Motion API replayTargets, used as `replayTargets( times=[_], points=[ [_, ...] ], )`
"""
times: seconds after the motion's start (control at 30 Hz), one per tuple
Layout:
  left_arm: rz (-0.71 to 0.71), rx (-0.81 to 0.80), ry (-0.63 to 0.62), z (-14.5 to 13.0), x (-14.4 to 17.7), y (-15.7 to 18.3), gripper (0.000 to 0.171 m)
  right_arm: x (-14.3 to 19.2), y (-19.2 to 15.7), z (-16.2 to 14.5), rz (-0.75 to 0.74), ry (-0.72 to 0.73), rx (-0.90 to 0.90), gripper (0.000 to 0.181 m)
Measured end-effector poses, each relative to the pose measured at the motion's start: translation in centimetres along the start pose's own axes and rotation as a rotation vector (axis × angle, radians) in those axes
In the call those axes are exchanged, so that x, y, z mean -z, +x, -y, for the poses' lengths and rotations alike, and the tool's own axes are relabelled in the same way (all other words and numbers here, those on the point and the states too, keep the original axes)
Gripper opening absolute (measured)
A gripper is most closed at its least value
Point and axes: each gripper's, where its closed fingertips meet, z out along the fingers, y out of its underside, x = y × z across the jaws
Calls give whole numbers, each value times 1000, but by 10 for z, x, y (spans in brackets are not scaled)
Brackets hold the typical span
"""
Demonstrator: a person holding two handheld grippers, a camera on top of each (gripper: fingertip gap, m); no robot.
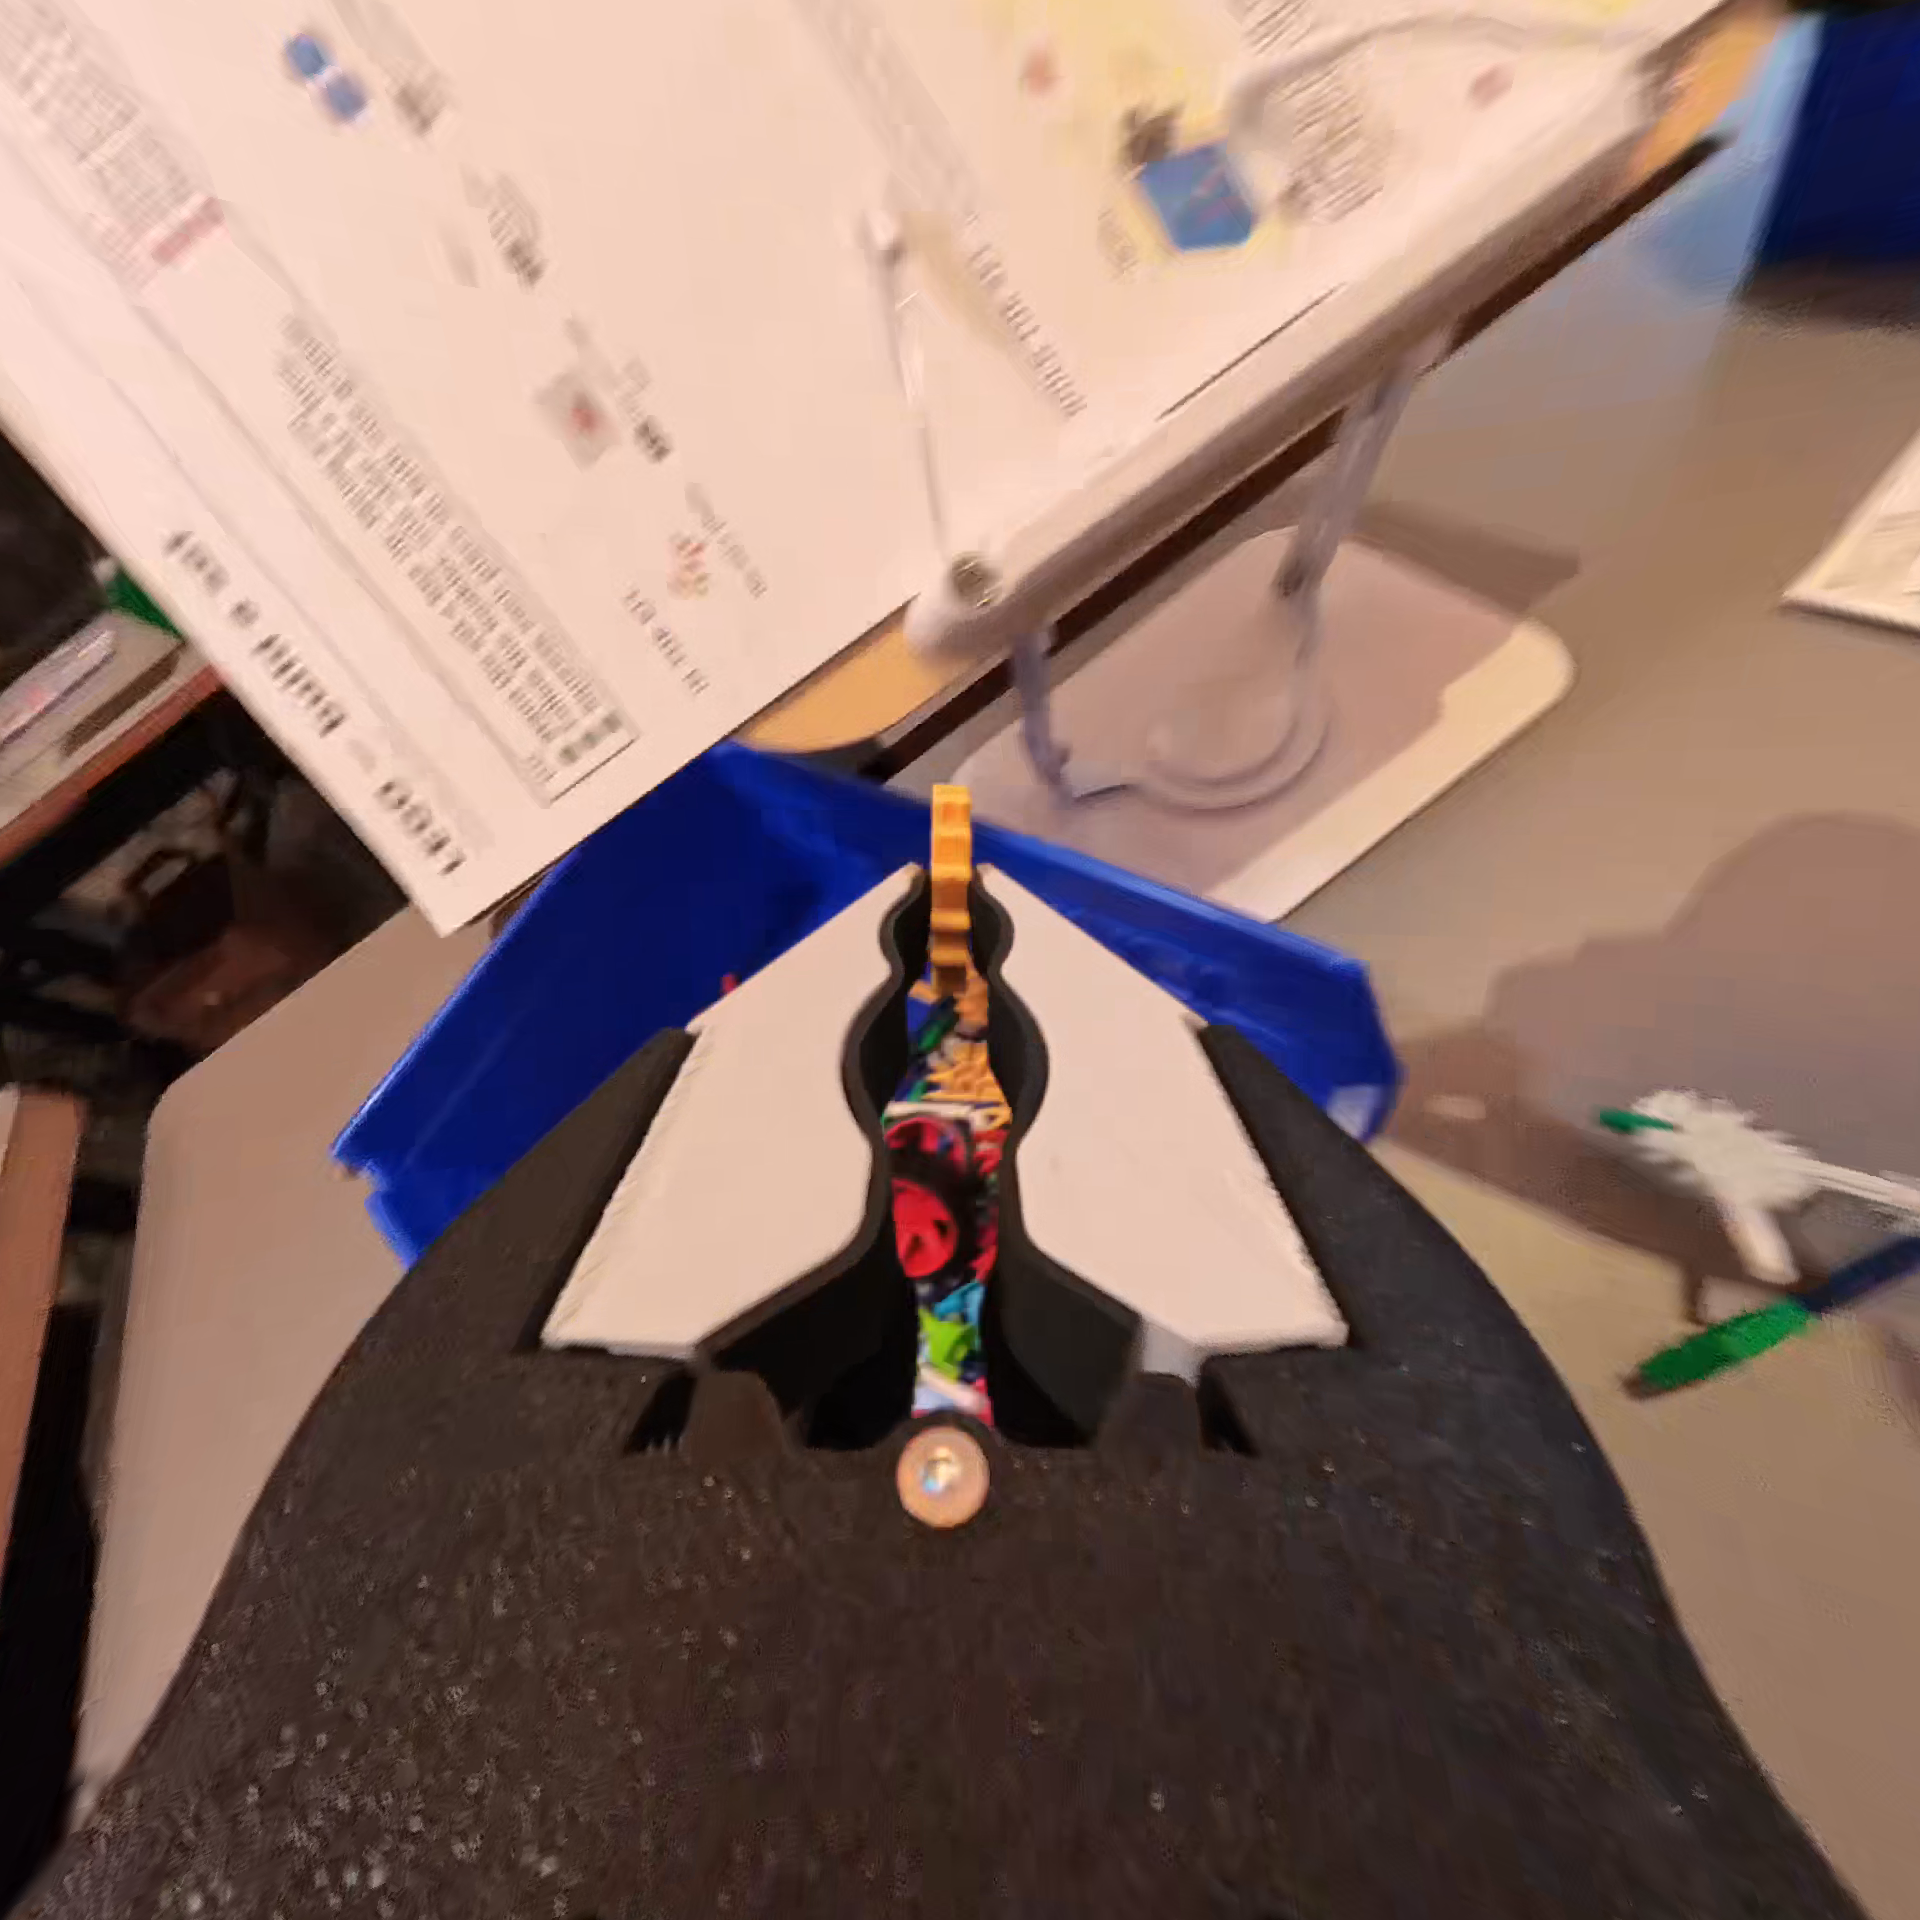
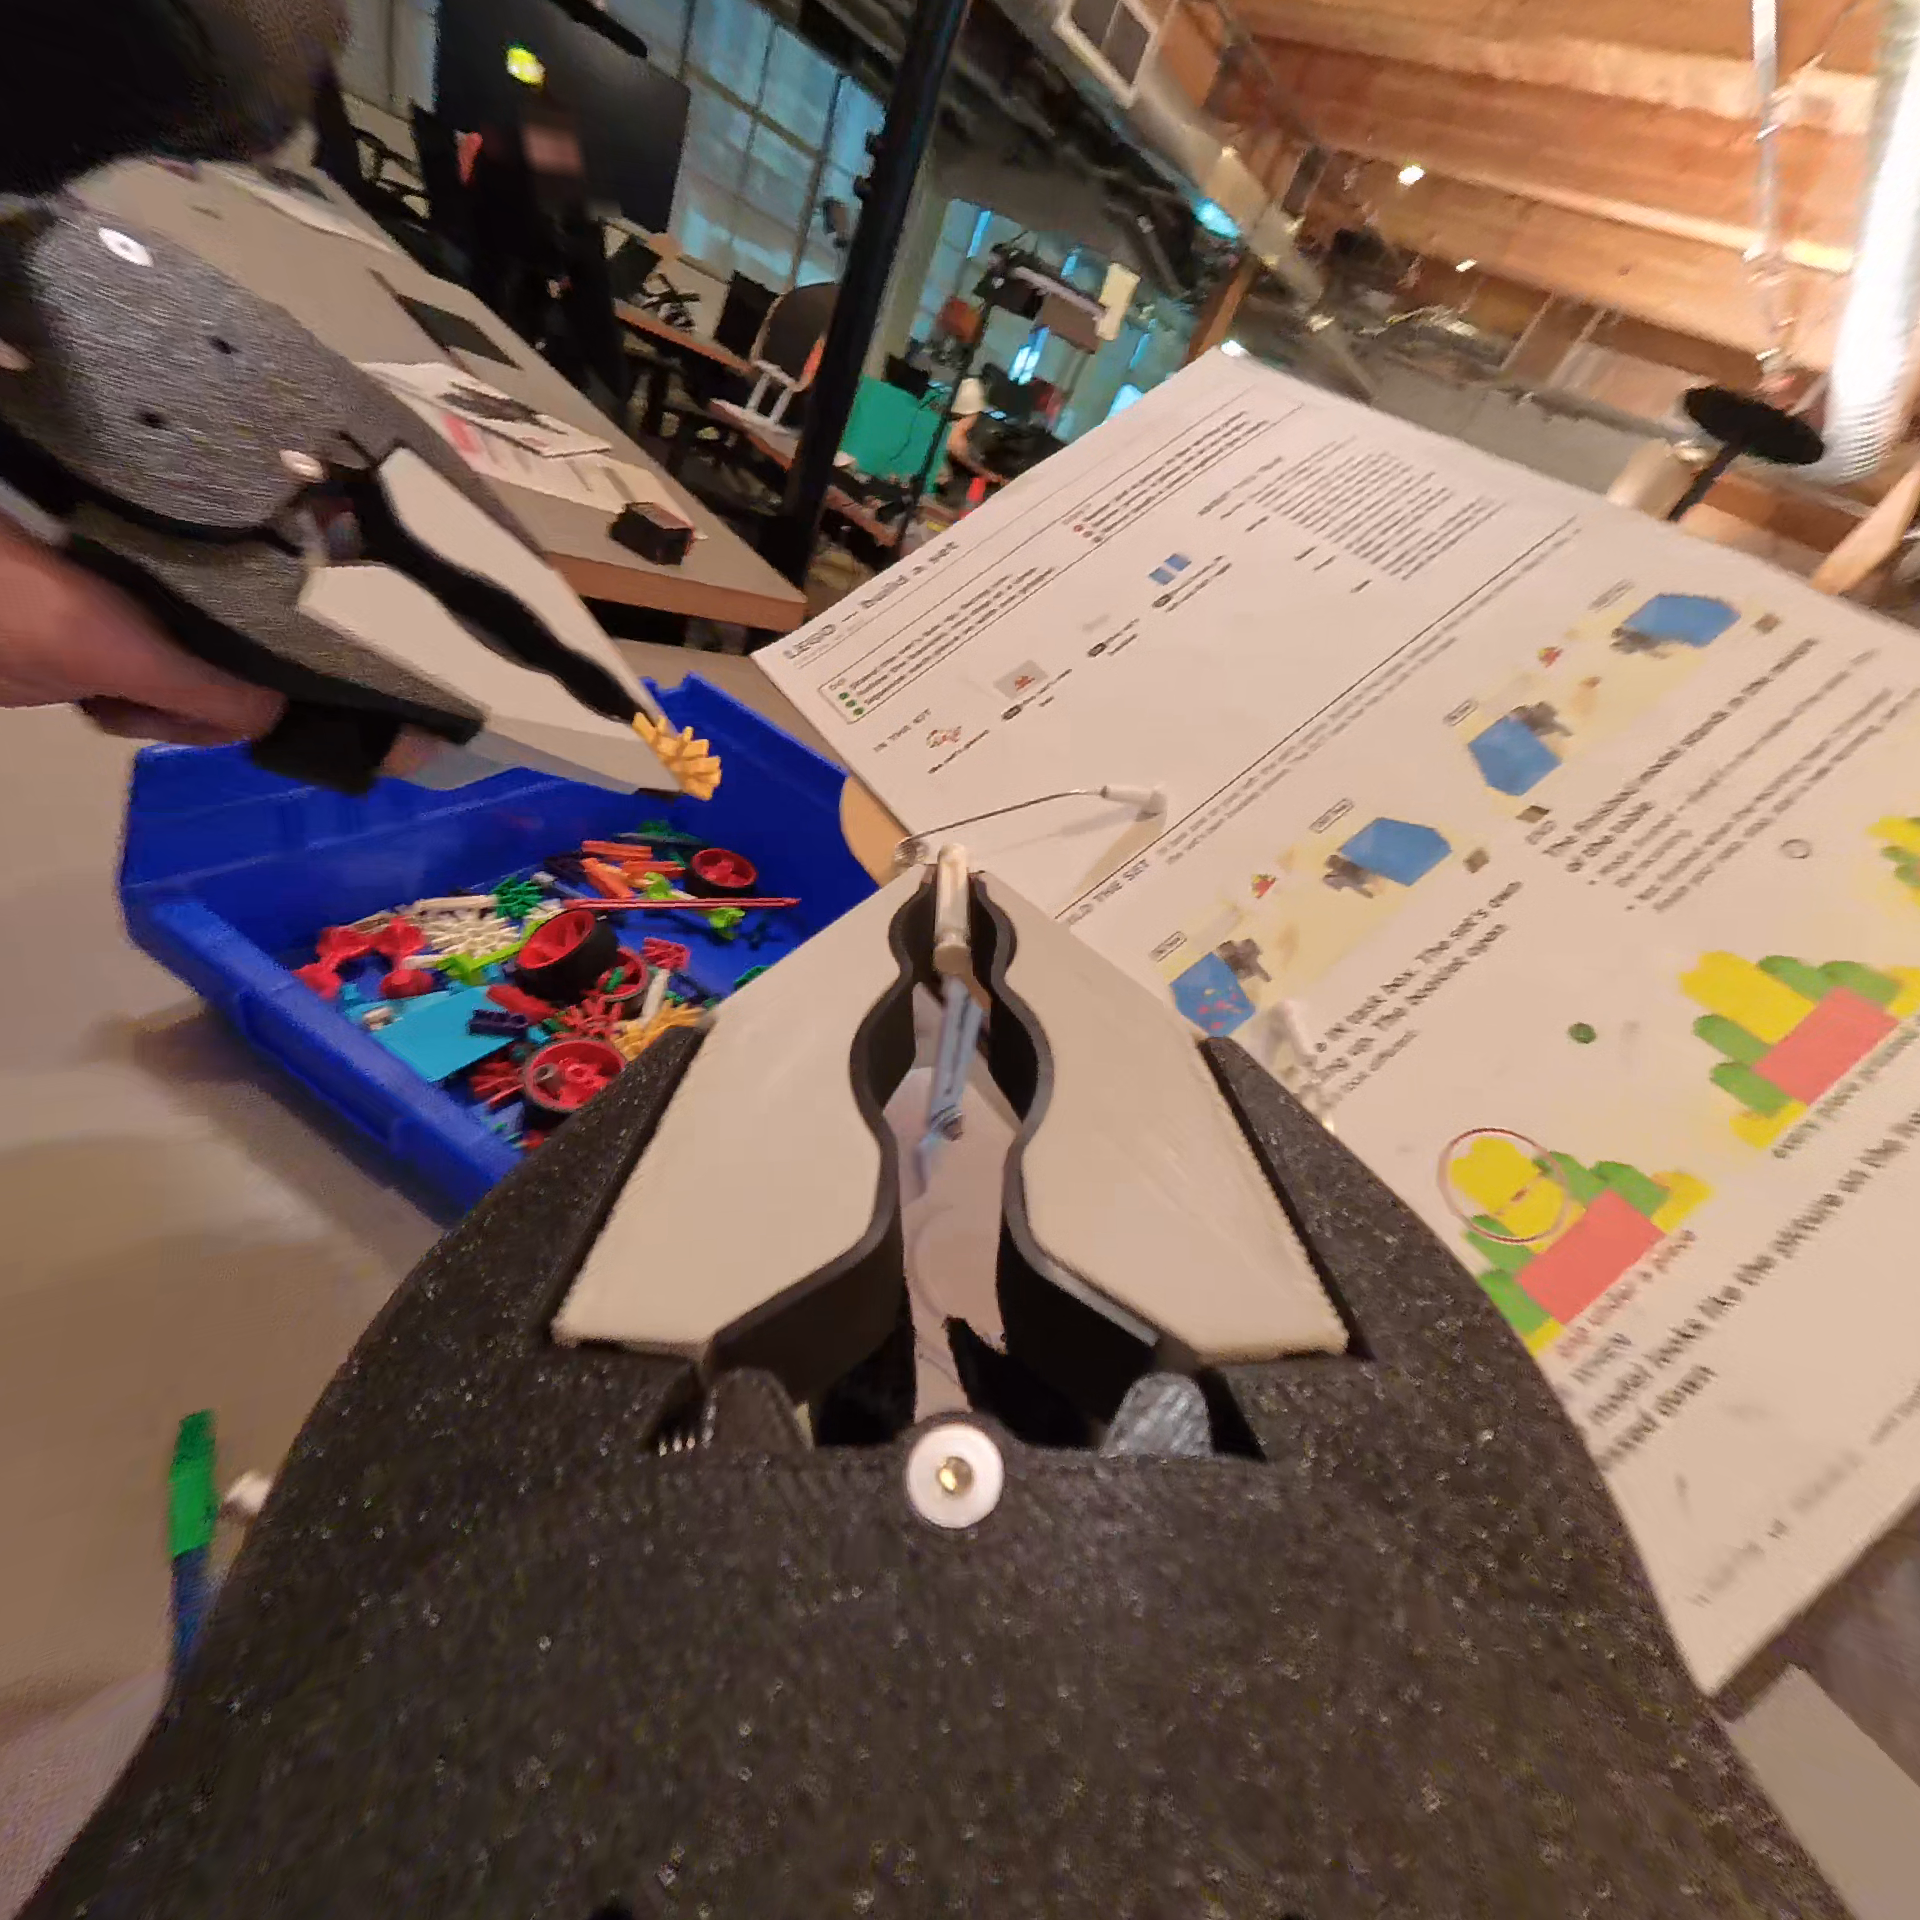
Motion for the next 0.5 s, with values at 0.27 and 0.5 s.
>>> replayTargets(
  times=[0.27,0.5],
  points=[
    [-66,-42,57,5,5,7,46,-5,-57,-25,388,-60,-117,4],
    [-628,91,400,71,53,97,26,18,-70,-2,536,127,-103,4]
  ],
)
